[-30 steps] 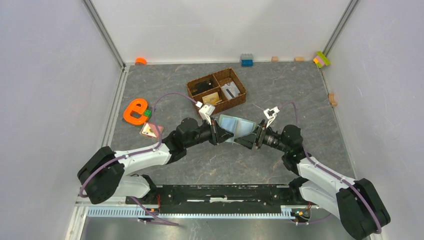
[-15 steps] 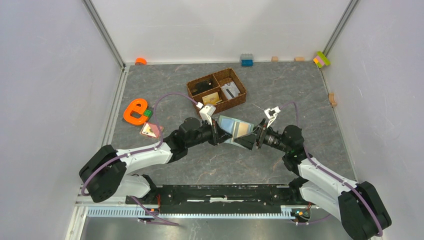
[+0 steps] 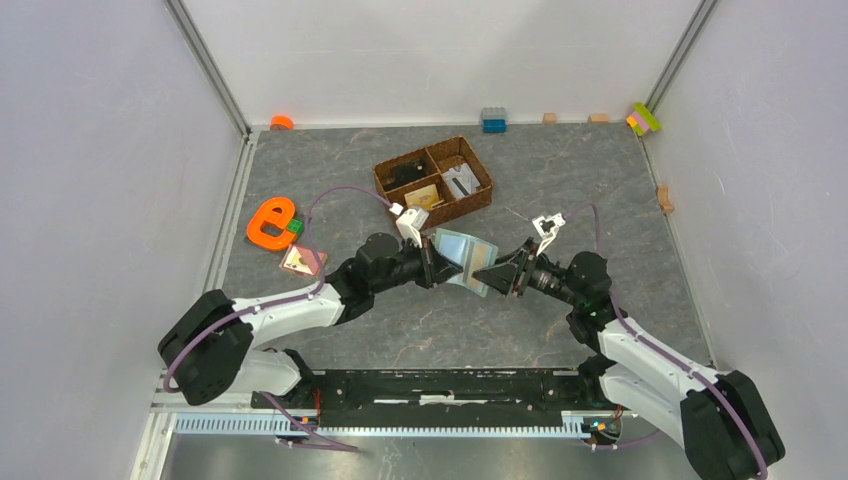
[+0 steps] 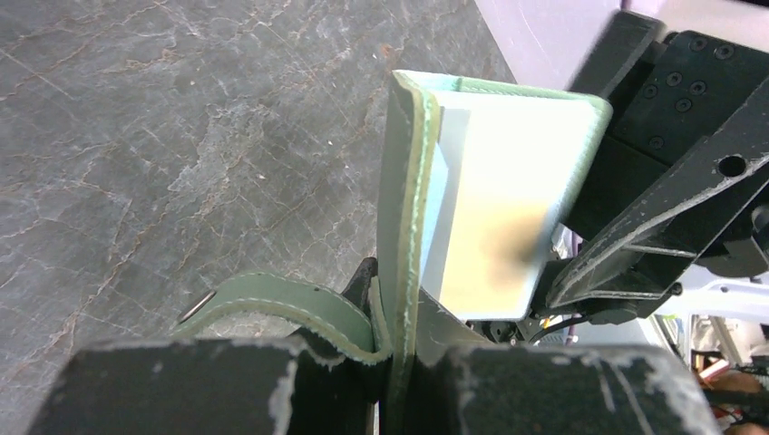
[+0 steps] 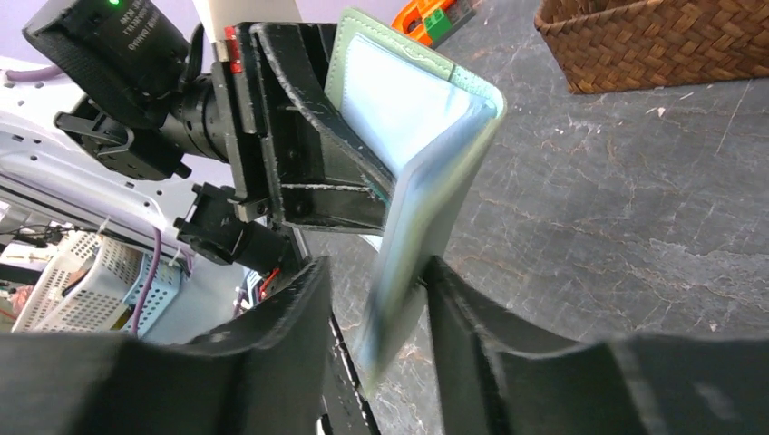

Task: Take the credit cards out of the card holder
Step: Remove the credit card from the card holder.

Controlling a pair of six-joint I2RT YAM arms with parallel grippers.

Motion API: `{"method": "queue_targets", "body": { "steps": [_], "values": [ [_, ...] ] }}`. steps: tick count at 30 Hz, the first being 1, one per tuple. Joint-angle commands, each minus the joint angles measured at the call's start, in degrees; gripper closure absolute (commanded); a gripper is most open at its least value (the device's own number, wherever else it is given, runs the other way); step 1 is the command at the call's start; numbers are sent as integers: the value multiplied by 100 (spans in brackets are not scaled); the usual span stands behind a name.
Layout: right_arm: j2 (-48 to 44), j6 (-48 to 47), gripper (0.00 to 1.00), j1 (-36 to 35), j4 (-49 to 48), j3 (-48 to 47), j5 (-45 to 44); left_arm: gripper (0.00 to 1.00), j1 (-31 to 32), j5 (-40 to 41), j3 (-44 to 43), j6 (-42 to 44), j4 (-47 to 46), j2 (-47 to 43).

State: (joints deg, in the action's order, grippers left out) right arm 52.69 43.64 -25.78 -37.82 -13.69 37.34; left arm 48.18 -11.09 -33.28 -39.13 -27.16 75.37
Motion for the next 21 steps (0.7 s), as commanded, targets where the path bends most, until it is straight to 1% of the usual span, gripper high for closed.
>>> {"method": "queue_targets", "body": {
  "steps": [1, 4, 8, 11, 16, 21],
  "values": [
    [-253, -127, 59, -33, -169, -183, -104, 95, -175, 103, -82, -255, -239, -67],
    [-218, -128, 65, -32, -170, -179, -86, 96, -177, -13, -99, -278, -308, -32],
    [-93, 45, 66, -31, -486, -128, 71, 96, -178, -33, -105, -279, -304, -16],
    [-50, 42, 70, -32, -475, -143, 74, 96, -178, -92, -105, -279, -333, -13],
    [36, -73, 71, -32, -203, -221, 10, 97, -178, -217, -65, -253, -499, -58],
    [59, -75, 71, -35, -196, -229, 15, 97, -178, -283, -87, -248, -509, -5]
  ]
}}
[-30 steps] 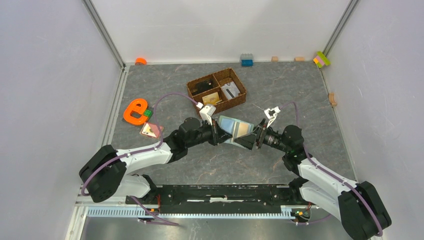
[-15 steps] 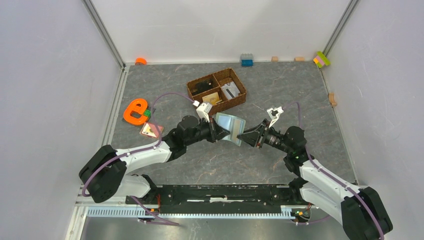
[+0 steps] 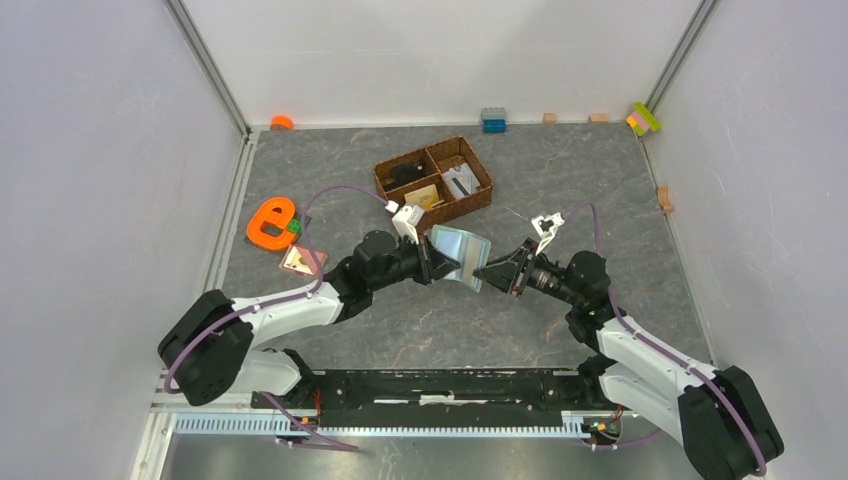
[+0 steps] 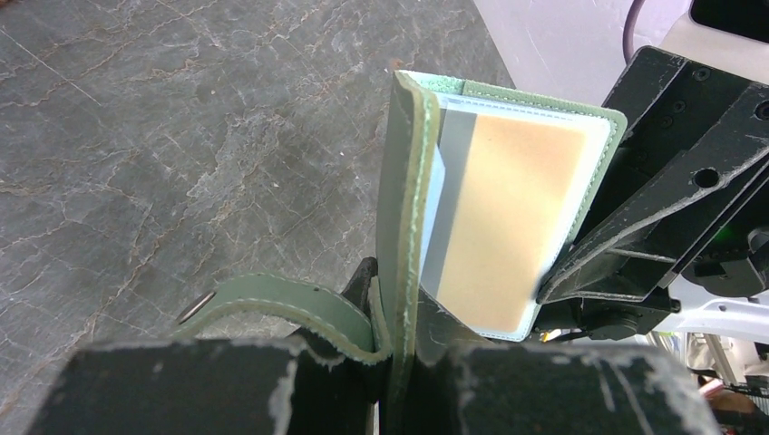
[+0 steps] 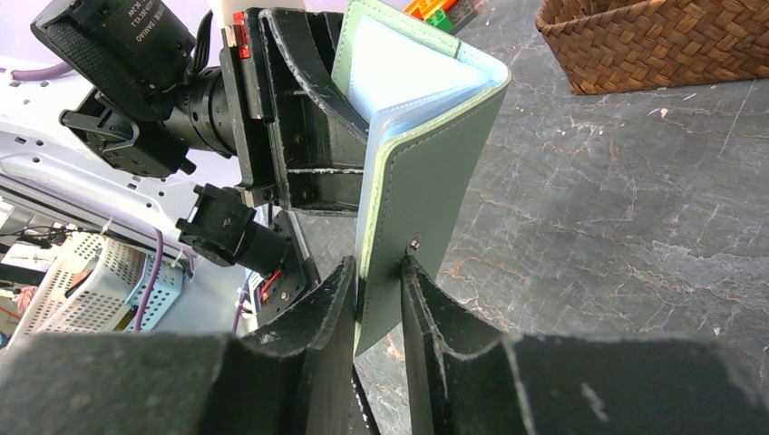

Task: Take the credit cards out of the card holder
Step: Remove the credit card from the card holder.

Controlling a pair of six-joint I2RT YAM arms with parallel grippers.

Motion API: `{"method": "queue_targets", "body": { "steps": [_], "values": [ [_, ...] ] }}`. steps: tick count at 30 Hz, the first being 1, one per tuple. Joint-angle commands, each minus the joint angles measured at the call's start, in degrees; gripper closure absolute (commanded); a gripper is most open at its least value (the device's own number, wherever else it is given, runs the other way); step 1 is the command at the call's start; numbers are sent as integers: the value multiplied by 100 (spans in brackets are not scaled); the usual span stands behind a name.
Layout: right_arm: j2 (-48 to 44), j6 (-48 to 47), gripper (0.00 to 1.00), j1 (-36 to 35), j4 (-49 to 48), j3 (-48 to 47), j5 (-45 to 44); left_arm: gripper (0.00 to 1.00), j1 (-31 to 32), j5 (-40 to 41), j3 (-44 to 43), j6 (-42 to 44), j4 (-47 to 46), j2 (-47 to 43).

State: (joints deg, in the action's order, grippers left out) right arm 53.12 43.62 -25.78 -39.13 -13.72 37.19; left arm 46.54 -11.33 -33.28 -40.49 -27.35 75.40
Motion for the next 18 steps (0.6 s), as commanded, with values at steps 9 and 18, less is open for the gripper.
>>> {"method": "queue_targets", "body": {
  "steps": [9, 18],
  "values": [
    [74, -83, 63, -32, -41, -232, 8, 97, 21, -386, -133, -22, -509, 6],
    [133, -101, 54, -32, 19, -256, -10, 97, 124, -543, -205, 78, -560, 74]
  ]
}}
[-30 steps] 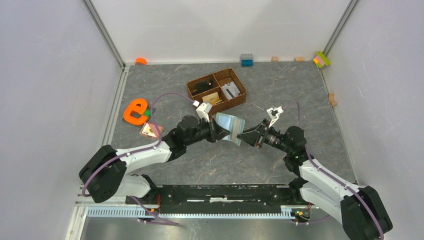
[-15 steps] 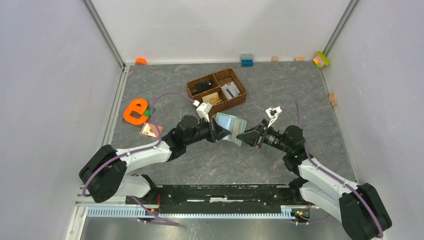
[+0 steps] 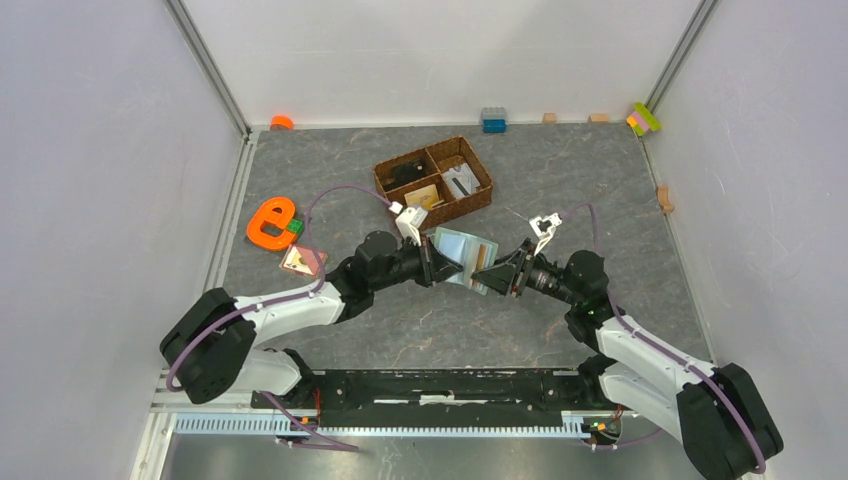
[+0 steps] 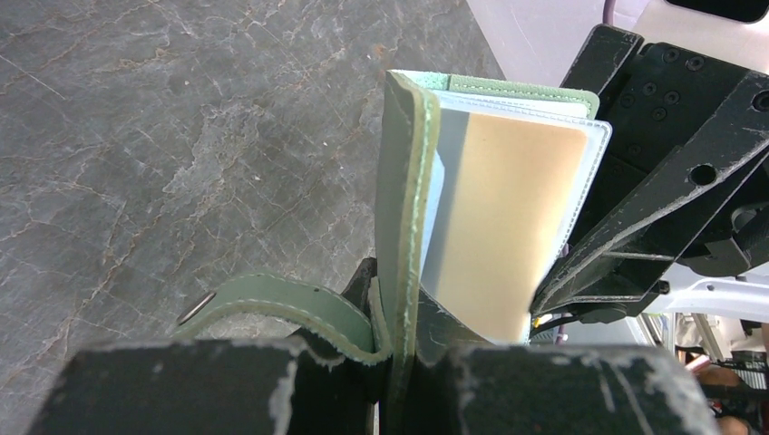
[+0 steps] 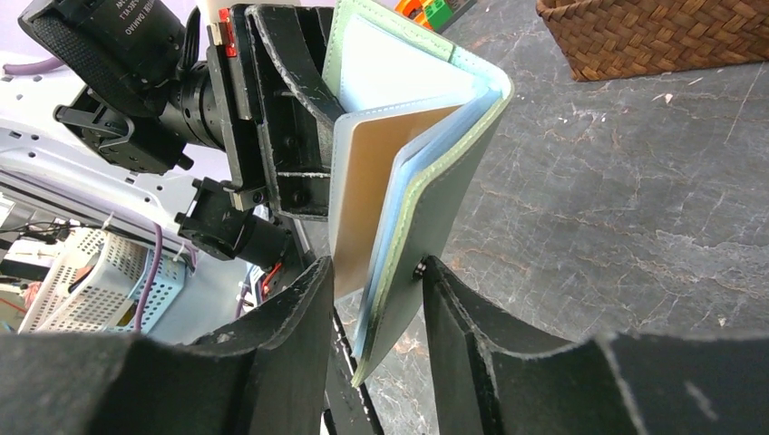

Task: Take the credit cards out of the card holder
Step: Remove the credit card from the card holder.

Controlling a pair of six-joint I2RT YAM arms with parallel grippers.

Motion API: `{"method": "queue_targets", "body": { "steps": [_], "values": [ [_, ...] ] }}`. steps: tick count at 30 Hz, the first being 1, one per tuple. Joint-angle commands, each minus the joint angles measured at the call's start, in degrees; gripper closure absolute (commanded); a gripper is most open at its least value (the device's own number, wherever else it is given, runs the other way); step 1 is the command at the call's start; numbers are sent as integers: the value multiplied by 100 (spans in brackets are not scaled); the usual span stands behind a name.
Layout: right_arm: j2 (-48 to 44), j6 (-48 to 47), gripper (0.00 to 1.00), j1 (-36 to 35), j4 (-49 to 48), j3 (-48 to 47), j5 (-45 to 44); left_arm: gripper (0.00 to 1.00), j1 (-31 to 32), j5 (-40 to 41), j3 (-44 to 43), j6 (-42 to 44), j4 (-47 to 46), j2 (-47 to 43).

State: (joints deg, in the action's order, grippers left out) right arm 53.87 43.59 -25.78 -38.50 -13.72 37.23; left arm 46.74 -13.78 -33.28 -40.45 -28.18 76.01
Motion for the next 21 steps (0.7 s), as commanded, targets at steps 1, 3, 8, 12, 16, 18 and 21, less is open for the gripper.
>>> {"method": "queue_targets", "body": {
  "steps": [1, 3, 8, 12, 16, 18, 21],
  "values": [
    [75, -97, 53, -32, -28, -272, -14, 97, 123, -318, -221, 101, -484, 20],
    [108, -98, 48, -28, -18, -272, -11, 97, 193, -357, -265, 189, -476, 50],
    [132, -97, 40, -37, 0, -283, -23, 96, 300, -507, -407, 257, -442, 201],
    [115, -105, 37, -32, 17, -284, -31, 96, 340, -725, -516, 241, -440, 352],
    [122, -122, 33, -32, 27, -289, -41, 96, 376, -1149, -656, 111, -618, 634],
    [115, -114, 30, -32, 42, -286, -49, 96, 388, -1243, -705, 70, -636, 727],
    [115, -121, 25, -36, 53, -281, -57, 96, 388, -1383, -711, -85, -820, 827]
  ]
}}
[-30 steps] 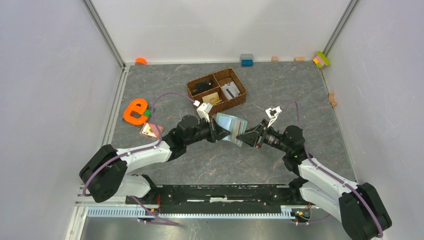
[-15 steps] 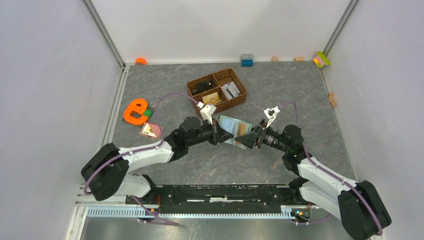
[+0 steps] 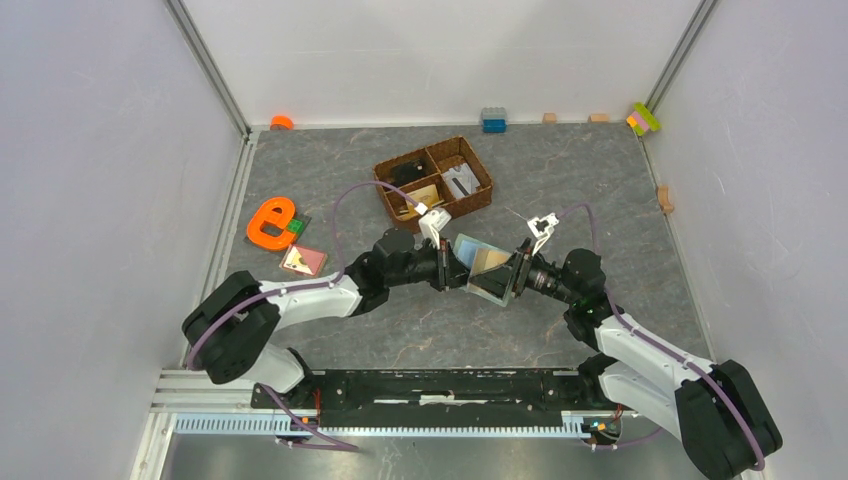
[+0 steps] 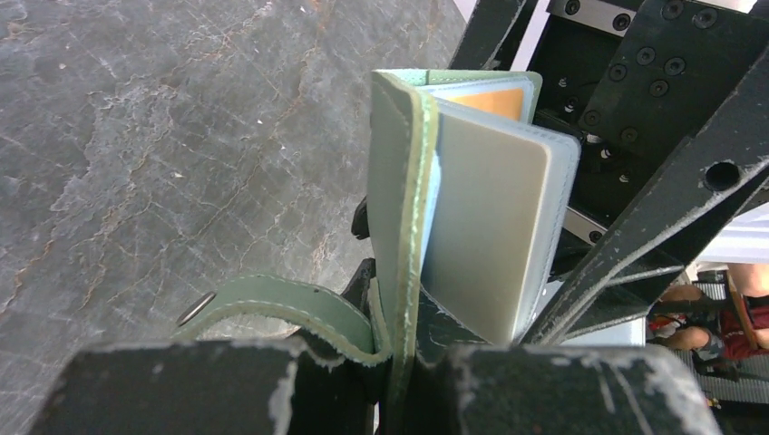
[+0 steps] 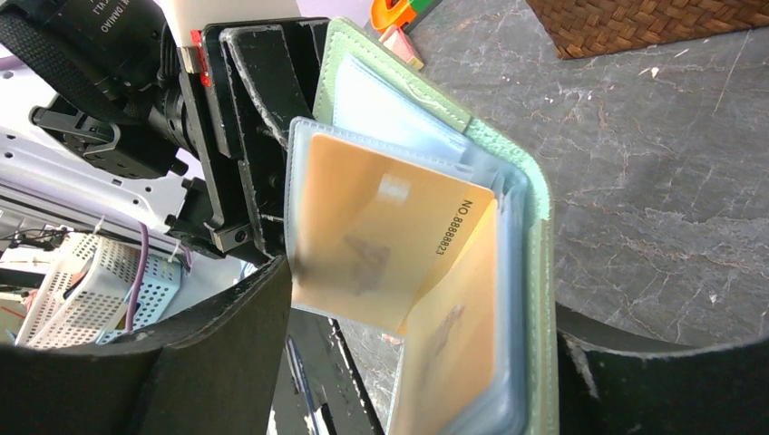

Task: Take the credit cards out of the card holder
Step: Remove the credit card from the card holder.

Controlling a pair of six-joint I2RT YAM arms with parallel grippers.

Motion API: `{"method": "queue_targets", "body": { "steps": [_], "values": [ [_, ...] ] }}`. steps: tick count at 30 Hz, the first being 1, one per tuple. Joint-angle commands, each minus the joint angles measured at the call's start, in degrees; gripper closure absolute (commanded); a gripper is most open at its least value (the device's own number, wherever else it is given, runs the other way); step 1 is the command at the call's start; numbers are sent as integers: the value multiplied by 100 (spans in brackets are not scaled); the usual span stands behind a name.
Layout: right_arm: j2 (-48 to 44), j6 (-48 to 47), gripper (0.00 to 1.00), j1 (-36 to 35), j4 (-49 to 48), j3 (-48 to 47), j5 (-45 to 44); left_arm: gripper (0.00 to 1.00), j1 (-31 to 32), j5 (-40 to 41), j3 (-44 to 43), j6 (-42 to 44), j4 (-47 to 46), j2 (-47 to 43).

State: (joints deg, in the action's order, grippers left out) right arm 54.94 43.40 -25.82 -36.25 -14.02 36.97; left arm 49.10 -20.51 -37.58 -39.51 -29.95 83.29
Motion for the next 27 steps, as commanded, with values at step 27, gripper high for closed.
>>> {"method": "queue_targets", "body": {
  "steps": [27],
  "values": [
    [-151, -90, 11, -28, -117, -224, -139, 98, -437, -1947, -22, -4015, -5407, 2428]
  ]
}}
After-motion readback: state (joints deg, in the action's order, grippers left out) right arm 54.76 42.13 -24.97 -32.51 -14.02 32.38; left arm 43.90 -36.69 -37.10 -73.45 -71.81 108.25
